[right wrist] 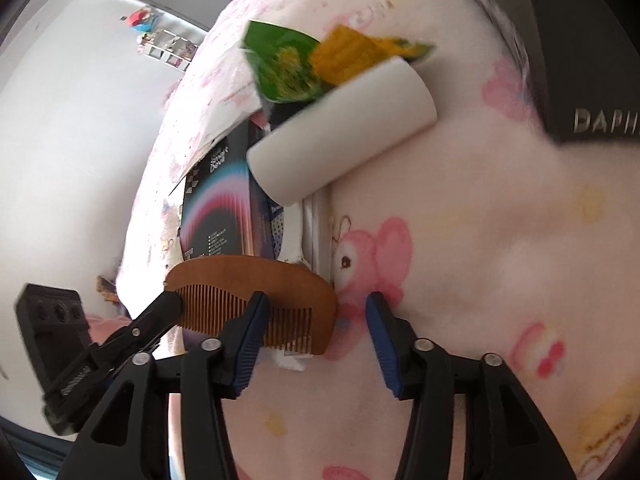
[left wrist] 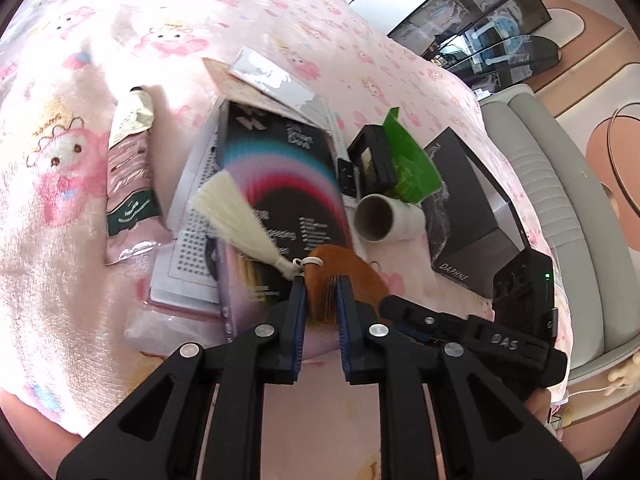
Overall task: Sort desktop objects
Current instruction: 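Carry the comb over the black DAPHNE shoebox with the left tool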
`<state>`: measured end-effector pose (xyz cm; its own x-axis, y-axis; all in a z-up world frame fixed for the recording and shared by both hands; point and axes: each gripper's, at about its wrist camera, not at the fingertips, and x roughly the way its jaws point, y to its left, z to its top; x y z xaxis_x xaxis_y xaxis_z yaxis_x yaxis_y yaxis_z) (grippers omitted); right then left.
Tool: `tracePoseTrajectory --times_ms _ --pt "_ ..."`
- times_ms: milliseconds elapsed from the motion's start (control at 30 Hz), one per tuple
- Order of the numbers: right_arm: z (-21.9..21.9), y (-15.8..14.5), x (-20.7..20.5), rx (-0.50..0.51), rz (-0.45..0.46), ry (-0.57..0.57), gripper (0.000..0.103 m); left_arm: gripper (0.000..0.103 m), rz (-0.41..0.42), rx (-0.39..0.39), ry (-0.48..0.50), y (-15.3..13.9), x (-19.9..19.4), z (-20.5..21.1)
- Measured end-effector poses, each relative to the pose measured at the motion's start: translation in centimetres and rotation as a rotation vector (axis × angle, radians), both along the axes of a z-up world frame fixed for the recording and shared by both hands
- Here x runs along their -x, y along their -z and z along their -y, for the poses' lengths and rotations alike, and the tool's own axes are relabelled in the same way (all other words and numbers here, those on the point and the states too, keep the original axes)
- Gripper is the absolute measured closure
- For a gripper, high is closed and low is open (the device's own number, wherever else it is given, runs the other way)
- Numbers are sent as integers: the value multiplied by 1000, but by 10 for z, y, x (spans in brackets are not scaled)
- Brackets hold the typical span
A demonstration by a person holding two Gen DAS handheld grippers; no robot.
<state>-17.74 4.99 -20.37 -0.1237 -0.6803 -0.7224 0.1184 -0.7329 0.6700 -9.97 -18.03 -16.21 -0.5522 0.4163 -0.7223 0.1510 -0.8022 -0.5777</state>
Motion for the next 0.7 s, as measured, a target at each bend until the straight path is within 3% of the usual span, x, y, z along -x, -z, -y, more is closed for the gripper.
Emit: tracePoseTrajectory --times_ms 167,233,400,700 --pt "7 -1 -1 15 0 -19 56 89 1 -29 7 5 0 1" --pt "10 -4 -1 17 -17 -11 65 88 0 -16 13 2 1 0" --pt "13 -15 -2 14 -56 -3 70 87 1 -28 18 -1 1 1" --pt "-26 -57 -5 -11 -137 66 72 87 -50 -81 49 -22 9 -28"
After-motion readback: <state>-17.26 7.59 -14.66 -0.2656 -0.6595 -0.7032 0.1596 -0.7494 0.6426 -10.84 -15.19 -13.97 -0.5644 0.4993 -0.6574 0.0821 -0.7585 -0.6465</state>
